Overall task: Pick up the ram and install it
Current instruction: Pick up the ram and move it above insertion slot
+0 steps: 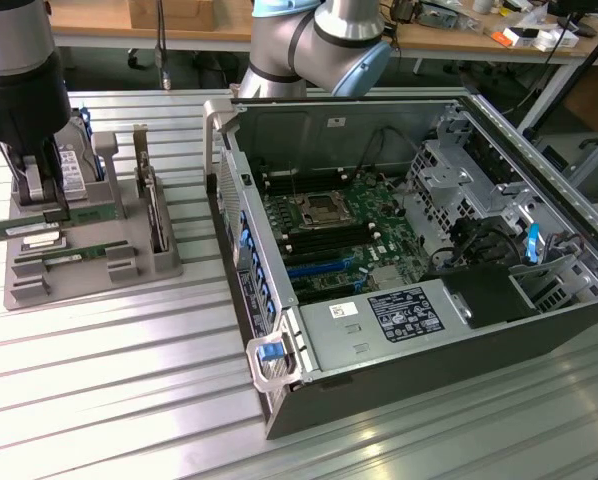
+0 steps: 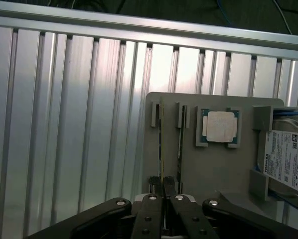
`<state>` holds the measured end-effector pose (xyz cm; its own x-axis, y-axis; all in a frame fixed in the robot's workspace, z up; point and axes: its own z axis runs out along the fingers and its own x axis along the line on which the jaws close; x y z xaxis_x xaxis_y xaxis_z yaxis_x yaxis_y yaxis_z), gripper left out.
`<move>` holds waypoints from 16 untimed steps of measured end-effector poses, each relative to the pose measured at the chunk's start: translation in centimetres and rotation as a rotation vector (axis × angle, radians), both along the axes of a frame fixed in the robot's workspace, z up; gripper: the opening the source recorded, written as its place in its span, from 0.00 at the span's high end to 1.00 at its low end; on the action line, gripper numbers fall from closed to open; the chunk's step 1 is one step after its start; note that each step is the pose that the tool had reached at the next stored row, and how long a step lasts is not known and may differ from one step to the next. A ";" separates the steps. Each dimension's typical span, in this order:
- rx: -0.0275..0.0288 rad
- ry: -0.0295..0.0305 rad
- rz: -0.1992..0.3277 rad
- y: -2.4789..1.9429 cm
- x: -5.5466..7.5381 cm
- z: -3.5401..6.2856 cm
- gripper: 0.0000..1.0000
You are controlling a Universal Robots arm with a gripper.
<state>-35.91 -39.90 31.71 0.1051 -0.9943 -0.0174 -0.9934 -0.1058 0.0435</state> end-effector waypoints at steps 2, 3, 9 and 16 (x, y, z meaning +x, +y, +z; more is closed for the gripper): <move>0.0001 0.0000 0.000 0.00 0.0 0.12 0.87; 0.0000 0.0000 0.000 0.00 0.0 0.22 0.87; 0.0001 0.0000 0.000 0.00 0.0 0.75 0.87; 0.0001 0.0000 0.000 0.00 0.0 1.37 0.87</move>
